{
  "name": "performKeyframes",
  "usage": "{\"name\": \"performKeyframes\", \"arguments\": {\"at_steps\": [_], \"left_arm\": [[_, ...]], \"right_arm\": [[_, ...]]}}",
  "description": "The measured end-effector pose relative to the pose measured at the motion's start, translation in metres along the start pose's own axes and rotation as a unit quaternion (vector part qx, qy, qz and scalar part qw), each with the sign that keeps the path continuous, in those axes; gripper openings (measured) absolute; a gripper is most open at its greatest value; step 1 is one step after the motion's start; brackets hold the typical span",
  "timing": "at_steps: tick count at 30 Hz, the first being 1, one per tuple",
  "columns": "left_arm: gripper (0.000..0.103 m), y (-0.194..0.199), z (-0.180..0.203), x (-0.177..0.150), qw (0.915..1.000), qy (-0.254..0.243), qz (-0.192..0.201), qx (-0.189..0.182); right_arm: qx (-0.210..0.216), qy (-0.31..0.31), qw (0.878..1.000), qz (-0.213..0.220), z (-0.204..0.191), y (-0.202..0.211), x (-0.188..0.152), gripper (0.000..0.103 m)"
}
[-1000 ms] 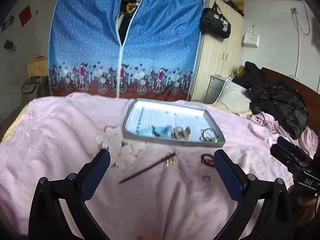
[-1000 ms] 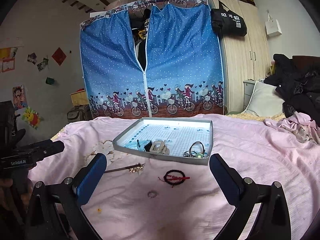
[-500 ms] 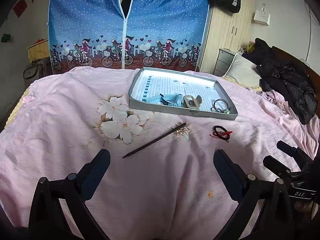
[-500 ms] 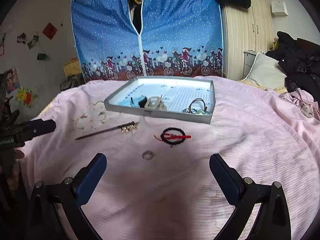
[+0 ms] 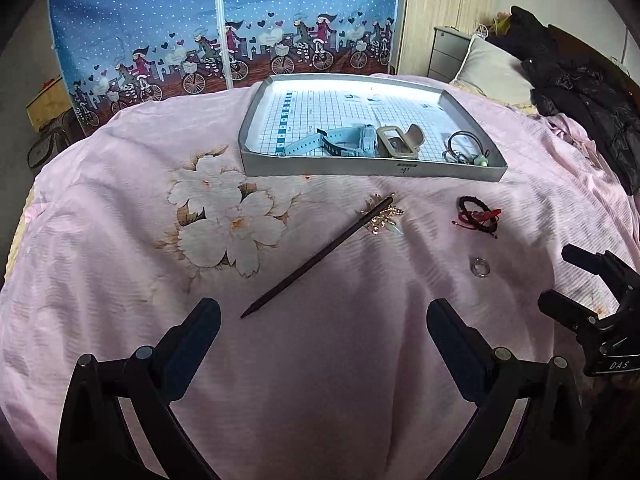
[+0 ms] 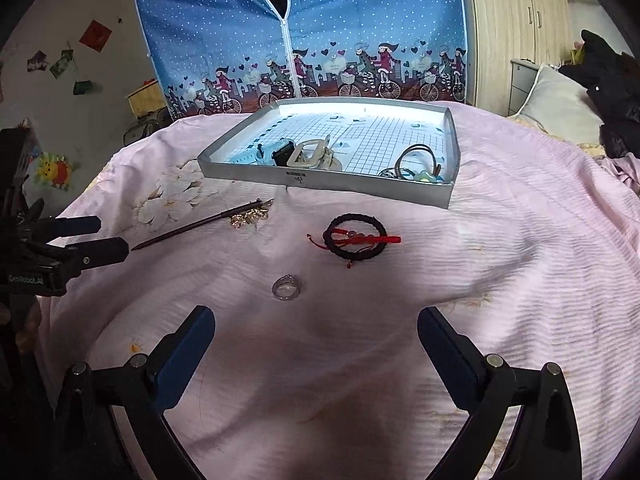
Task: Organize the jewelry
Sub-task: 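Grasp the black hair stick with gold ornament with the left tool while the right tool grasps the silver ring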
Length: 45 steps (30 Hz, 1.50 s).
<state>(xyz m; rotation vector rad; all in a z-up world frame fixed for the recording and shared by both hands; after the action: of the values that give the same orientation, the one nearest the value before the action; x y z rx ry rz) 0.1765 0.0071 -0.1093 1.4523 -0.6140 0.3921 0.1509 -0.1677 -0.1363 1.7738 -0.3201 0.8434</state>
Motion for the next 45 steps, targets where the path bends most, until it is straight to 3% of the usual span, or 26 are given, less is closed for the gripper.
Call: {"name": "performKeyframes", "arguments": {"at_steps": [3, 7, 9, 11, 15, 17, 21, 26, 28, 31, 36, 45], "left_arm": [[0.101, -0.017, -0.002, 0.009, 0.9997, -0.019, -0.014, -0.005], [0.099, -0.041, -0.003, 0.024, 0.9983, -0.055, -0.017, -0.008], [0.093, -0.052, -0.002, 0.030, 0.9968, -0.079, -0.014, -0.003], [0.081, -0.064, -0.001, 0.032, 0.9951, -0.097, -0.020, -0.003], [0.067, -0.083, -0.001, 0.029, 0.9937, -0.104, -0.038, -0.015], [0.053, -0.090, -0.002, 0.029, 0.9930, -0.106, -0.047, -0.024], [0.045, -0.097, -0.002, 0.033, 0.9915, -0.112, -0.055, -0.036], [0.020, -0.102, 0.003, 0.033, 0.9892, -0.107, -0.073, -0.068], [0.015, -0.099, 0.008, 0.031, 0.9877, -0.103, -0.084, -0.082], [0.014, -0.091, 0.012, 0.031, 0.9846, -0.090, -0.101, -0.110], [0.014, -0.082, 0.022, 0.032, 0.9731, -0.046, -0.126, -0.187], [0.014, -0.092, 0.012, 0.046, 0.9751, -0.006, -0.115, -0.190]], "right_arm": [[0.002, 0.011, 1.000, -0.014, -0.001, -0.012, 0.001, 0.084], [0.014, 0.003, 0.999, -0.032, 0.001, -0.027, 0.000, 0.072], [0.018, 0.003, 0.999, -0.041, 0.001, -0.034, -0.001, 0.068], [0.022, 0.003, 0.999, -0.047, 0.001, -0.039, -0.003, 0.065], [0.027, 0.013, 0.998, -0.049, -0.001, -0.045, -0.002, 0.056], [0.030, 0.015, 0.998, -0.052, -0.002, -0.049, -0.001, 0.052], [0.039, 0.020, 0.998, -0.055, -0.004, -0.058, 0.002, 0.044], [0.048, 0.019, 0.997, -0.058, -0.004, -0.065, 0.003, 0.043], [0.049, 0.016, 0.997, -0.058, -0.004, -0.065, 0.003, 0.043], [0.048, 0.017, 0.997, -0.057, -0.004, -0.064, 0.003, 0.043], [0.048, 0.015, 0.997, -0.057, -0.004, -0.064, 0.003, 0.043], [0.046, 0.015, 0.997, -0.057, -0.003, -0.064, 0.003, 0.043]]}}
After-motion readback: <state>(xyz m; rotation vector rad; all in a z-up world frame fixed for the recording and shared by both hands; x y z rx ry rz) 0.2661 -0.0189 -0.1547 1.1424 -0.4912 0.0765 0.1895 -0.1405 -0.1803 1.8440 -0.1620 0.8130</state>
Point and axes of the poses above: each gripper's, at about its wrist camera, not at the fingertips, and y roughly against the way its jaws point, z to its right, x to its top, the point moved 7 cm from there along -y, roughly the way its jaws point, and after that the axes turned 1 degree about x, right-handed, at the moved point
